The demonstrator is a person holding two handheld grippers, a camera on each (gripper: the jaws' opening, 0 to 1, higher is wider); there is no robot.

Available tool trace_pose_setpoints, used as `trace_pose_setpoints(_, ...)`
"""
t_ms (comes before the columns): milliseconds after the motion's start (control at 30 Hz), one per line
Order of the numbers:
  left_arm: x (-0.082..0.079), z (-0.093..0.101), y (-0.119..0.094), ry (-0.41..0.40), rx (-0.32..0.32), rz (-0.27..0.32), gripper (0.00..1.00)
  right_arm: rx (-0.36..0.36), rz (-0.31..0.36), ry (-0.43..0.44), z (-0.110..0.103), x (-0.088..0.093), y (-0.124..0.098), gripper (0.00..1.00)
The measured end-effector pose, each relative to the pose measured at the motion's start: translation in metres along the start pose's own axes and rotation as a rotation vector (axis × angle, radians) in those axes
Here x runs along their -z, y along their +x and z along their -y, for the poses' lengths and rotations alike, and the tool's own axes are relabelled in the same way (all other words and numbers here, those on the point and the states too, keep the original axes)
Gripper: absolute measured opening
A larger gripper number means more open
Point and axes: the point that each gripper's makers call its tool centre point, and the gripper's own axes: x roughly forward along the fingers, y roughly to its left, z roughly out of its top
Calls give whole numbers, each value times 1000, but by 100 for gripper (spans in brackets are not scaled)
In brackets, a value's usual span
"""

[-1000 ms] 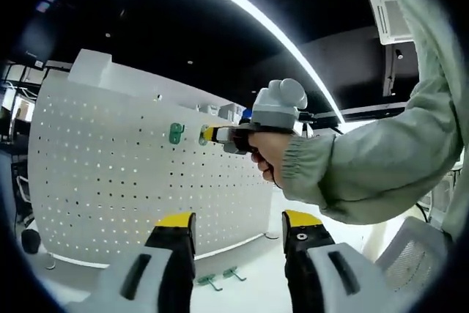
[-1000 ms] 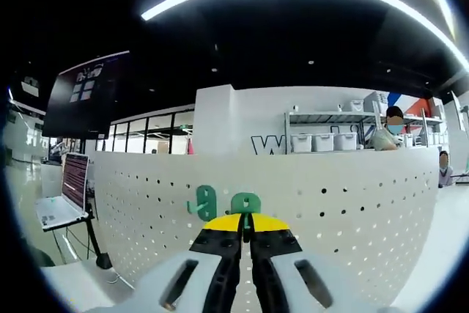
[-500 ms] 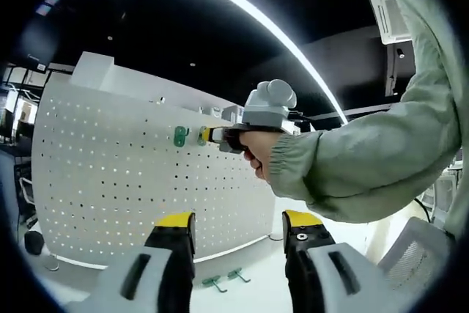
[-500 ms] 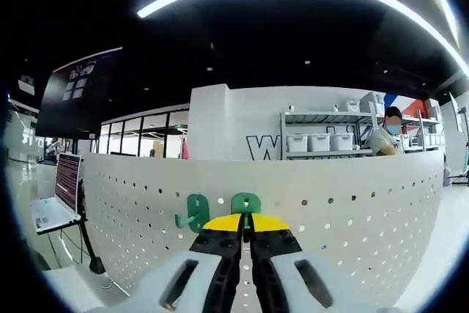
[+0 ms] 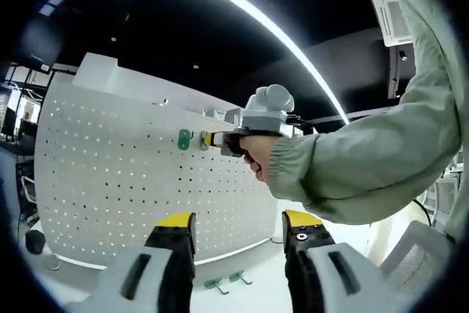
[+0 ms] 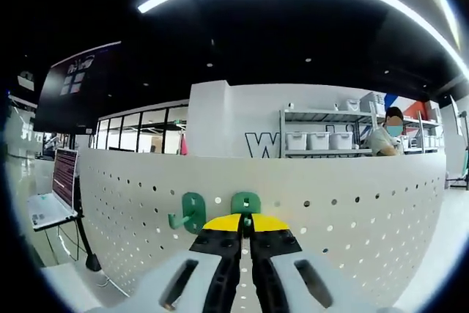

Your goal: Insert the hook assembly into the mounting plate slot until the hook locks in place.

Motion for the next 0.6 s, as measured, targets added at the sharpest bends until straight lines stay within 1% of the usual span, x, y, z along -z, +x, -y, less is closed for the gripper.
trace_pose_setpoints(100,-1,-1,0,-1,-2,4,49,7,-12,-19,1,5,1,0)
trace_pose_setpoints(300,-2,-2,-1,-6,-6,7,49,23,-5,-20,2,4,3,1)
trace_pose_setpoints(367,-2,-1,-1,-5,-5,7,49,28,-4,5,3,4,3,1)
trace_pose_setpoints(433,-2,-1,-1,-6,-4,9,49,27,-4,-10,3,4,4,1)
trace_pose_setpoints(600,-3,-3,-1,-8,-8,10,49,25,-3,-13,3,5,4,1)
